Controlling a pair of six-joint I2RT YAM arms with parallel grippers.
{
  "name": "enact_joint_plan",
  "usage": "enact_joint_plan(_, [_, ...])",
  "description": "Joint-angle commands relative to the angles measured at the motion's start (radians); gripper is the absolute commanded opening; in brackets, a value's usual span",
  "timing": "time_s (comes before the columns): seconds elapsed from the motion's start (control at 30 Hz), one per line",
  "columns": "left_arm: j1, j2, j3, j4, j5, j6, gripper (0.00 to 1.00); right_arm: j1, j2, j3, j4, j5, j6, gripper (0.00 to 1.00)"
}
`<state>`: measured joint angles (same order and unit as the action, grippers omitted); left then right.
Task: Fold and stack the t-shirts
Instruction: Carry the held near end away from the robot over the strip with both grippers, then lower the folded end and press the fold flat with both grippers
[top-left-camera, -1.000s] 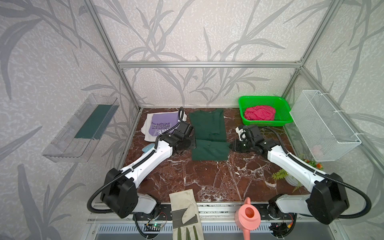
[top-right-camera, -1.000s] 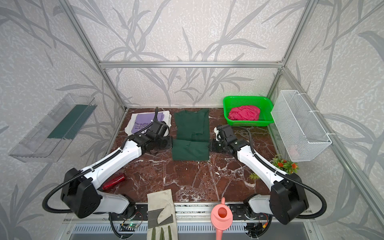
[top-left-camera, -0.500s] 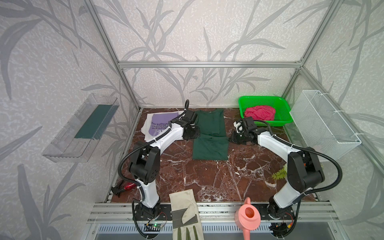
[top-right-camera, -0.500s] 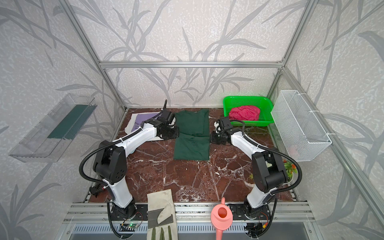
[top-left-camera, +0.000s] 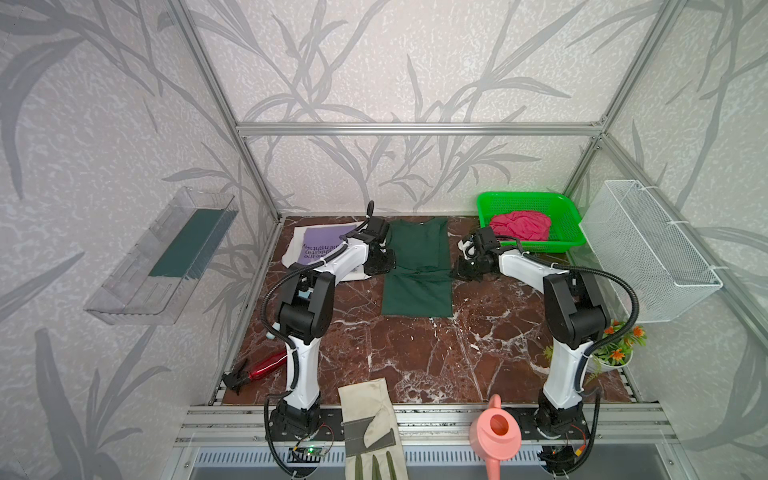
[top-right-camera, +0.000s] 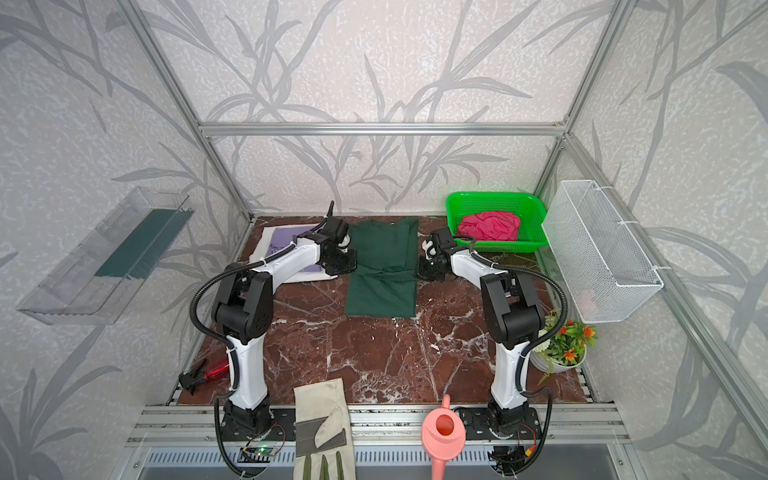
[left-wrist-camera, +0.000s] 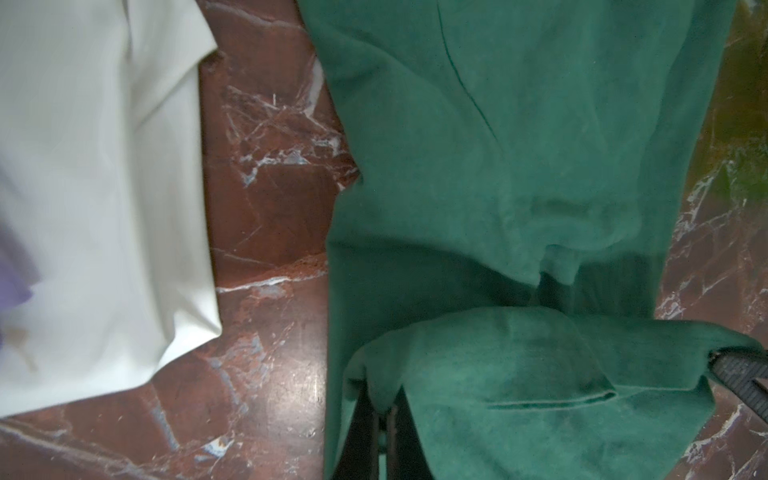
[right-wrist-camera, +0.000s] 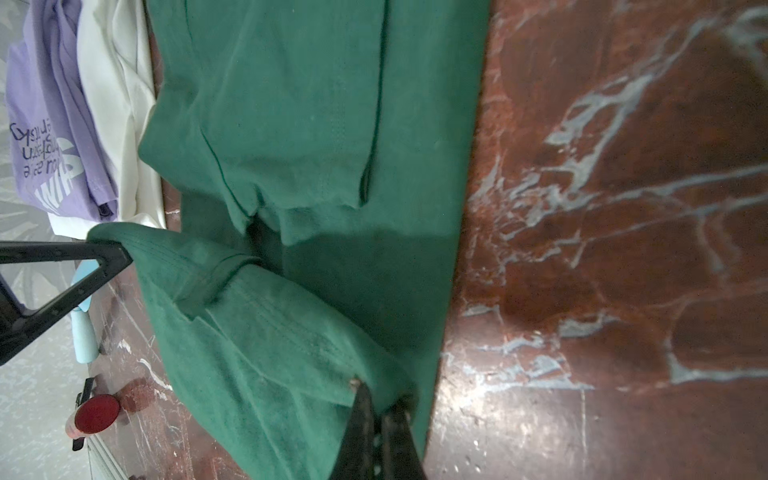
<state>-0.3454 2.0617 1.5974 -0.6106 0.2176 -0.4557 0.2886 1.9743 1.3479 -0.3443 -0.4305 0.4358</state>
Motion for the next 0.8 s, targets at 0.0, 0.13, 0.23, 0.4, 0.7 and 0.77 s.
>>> enact_joint_plan(0.0, [0.006,-0.015,0.026,0.035,0.02,0.048,0.13,-0.005,-0.001,0.037,0.008,-0.033,-0.034,0.14])
enact_joint_plan(0.13, [0.003,-0.102,-0.055,0.137,0.031,0.053,0.24,0.005,-0.09,-0.03,0.068,-0.025,-0.032,0.37])
enact_joint_plan(0.23, [-0.009,-0.175,-0.145,0.214,0.062,0.042,0.3,0.032,-0.166,-0.08,0.067,0.007,-0.029,0.4])
enact_joint_plan(0.4, [-0.062,-0.209,-0.239,0.26,0.072,0.016,0.3,0.108,-0.206,-0.121,0.054,0.007,0.011,0.31])
enact_joint_plan(0.7, [-0.102,-0.031,-0.148,0.321,0.073,-0.041,0.27,0.177,-0.121,-0.209,0.153,-0.011,0.106,0.08])
enact_joint_plan(0.77, [-0.098,0.028,-0.094,0.315,0.064,-0.039,0.27,0.179,-0.105,-0.223,0.155,-0.018,0.117,0.08])
